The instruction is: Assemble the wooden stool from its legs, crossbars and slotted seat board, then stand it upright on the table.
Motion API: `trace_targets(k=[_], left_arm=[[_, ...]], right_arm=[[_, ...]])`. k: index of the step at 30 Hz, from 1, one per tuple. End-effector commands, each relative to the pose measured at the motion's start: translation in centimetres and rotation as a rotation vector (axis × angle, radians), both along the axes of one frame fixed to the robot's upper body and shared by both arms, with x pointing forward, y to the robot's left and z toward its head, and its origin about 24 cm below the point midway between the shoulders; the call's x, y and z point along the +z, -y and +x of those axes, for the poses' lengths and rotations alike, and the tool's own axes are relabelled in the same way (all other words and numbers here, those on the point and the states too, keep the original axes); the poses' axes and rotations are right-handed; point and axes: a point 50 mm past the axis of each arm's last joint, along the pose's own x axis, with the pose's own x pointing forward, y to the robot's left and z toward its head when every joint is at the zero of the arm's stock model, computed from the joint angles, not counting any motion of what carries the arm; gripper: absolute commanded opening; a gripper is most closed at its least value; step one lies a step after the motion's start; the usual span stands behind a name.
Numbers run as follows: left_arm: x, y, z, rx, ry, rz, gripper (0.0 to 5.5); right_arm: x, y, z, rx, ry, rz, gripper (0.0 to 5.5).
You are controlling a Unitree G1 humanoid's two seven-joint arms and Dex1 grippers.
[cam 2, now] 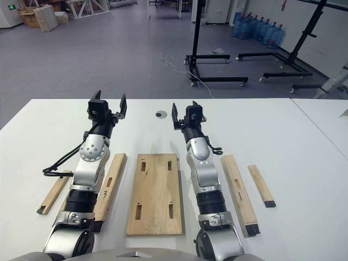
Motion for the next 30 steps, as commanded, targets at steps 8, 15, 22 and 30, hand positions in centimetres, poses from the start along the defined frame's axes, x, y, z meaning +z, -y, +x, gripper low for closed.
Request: trace_targets(k=[8,15,22,30], left_arm=[[-0.3,0.8,-0.2,-0.018,-0.042,0.038,4.04],[-0.8,0.5,-0.1,-0.012,-0.064,0.008,4.04],[-0.8,0.6,0.1,-0.015,-0.056,0.003,4.04],[-1.0,0.6,0.1,-0.016,-0.071,-0.01,4.04]], right_arm=[[0.5,-0.4,0.0,0.012,0.017,0.02,3.74],[0.4,-0.3,-0.1,0.002,0.011,0.021,3.74],[0.5,-0.3,0.1,0.004,0.016,0.013,3.74],[0.5,-0.1,0.2,0.005,0.018,0.004,3.74]])
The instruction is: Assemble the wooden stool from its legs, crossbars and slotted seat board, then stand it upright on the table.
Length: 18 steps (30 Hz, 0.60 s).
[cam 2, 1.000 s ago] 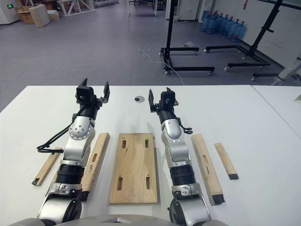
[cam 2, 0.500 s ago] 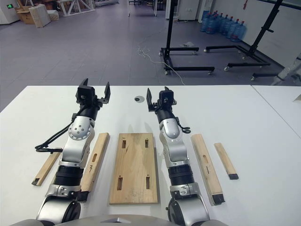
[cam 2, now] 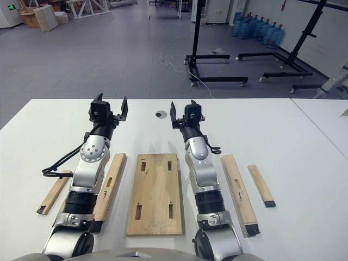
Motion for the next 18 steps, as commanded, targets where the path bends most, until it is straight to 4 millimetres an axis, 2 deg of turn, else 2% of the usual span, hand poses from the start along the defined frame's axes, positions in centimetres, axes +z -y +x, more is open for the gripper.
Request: trace_targets(k=[1,14,18], left_arm=[[-0.1,0.0,0.1,-0.003,-0.007,-0.007,4.04],[-0.2,0.3,0.1,-0.011,-0.011,-0.004,4.04],[-0.4,0.3,-0.1,-0.01,-0.016,0.002,4.04]], right_arm=[[0.4,-0.1,0.2,0.001,0.013,-0.004,3.74],[0.8,0.3,0.4,-0.023,0.041,-0.019,3.74],[0.8,1.3,0.3,-0.063,0.034,-0.04,3.74]])
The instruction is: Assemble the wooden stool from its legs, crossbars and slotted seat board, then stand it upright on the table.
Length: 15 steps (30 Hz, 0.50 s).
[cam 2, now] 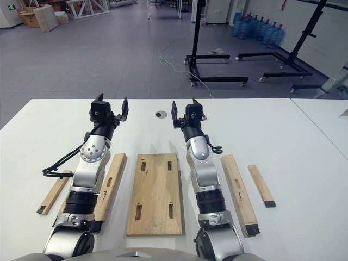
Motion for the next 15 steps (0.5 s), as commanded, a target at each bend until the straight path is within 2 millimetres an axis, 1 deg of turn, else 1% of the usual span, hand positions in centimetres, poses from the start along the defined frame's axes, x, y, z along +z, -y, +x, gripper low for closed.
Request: trace_targets(k=[1,4,7,9,11,13,14,15], left_arm=[[-0.4,0.1,-0.2,0.001,-0.013,0.008,4.04],[-0.5,0.2,-0.6,0.006,-0.014,0.013,4.04],[-0.8,0.0,-1.1,0.014,-0.021,0.017,4.04],[-1.1,-0.1,-1.6,0.025,-0.029,0.019,4.04],[-1.3,-0.3,-2.2,0.044,-0.035,0.018,4.04],[-1.2,-0.2,-2.6,0.05,-0.032,0.023,4.04],[-1.2,-0.1,-2.7,0.05,-0.03,0.025,4.04],[-1.2,-0.1,-2.9,0.057,-0.03,0.026,4.04]], right_arm=[[0.7,1.8,0.1,-0.057,0.01,-0.028,3.74],[0.4,5.6,-0.9,-0.119,-0.03,-0.065,3.74],[-0.6,10.2,-2.6,-0.182,-0.117,-0.088,3.74],[-1.4,12.7,-3.7,-0.207,-0.185,-0.069,3.74],[-2.3,14.6,-4.7,-0.213,-0.251,-0.064,3.74],[-3.9,16.7,-6.7,-0.248,-0.342,-0.068,3.74],[-4.7,17.4,-7.9,-0.252,-0.387,-0.083,3.74],[-5.3,17.7,-8.7,-0.242,-0.417,-0.101,3.74]])
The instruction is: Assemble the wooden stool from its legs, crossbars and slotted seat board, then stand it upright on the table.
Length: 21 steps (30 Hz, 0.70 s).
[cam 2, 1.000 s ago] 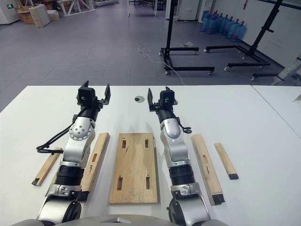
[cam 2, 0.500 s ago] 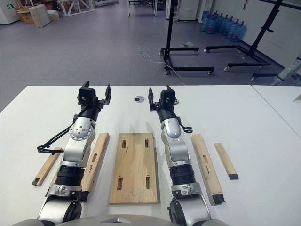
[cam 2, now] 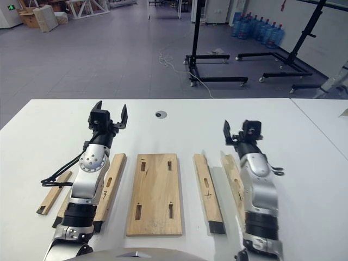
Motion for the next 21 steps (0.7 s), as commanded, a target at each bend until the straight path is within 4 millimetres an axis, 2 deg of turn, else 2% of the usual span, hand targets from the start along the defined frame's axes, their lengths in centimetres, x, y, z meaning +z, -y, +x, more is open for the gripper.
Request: trace_targets(k=[1,4,7,10,12,14,18,21], left_arm=[[0.1,0.1,-0.7,0.029,-0.003,0.0,4.04],[-0.4,0.0,-1.4,0.062,-0.017,-0.018,4.04],[-0.7,0.0,-2.0,0.098,-0.028,-0.035,4.04],[-1.0,0.1,-2.5,0.128,-0.035,-0.057,4.04],[-1.2,0.4,-2.7,0.137,-0.04,-0.064,4.04],[-1.1,0.5,-2.6,0.137,-0.039,-0.07,4.04],[-1.2,0.5,-2.7,0.143,-0.043,-0.079,4.04],[-1.4,0.3,-3.0,0.15,-0.052,-0.086,4.08]], right_arm=[[-2.6,2.1,-3.8,0.012,-0.161,-0.032,3.74],[-3.4,4.0,-5.7,0.003,-0.252,-0.053,3.74],[-3.4,5.8,-6.3,0.002,-0.326,-0.064,3.74],[-3.2,6.1,-6.7,0.034,-0.385,-0.048,3.74],[-3.9,6.0,-7.3,0.074,-0.45,-0.044,3.74],[-5.1,6.2,-8.8,0.093,-0.535,-0.018,3.74],[-8.1,7.4,-13.4,0.039,-0.726,0.048,3.74],[-9.4,7.0,-16.0,0.058,-0.828,0.094,3.33]])
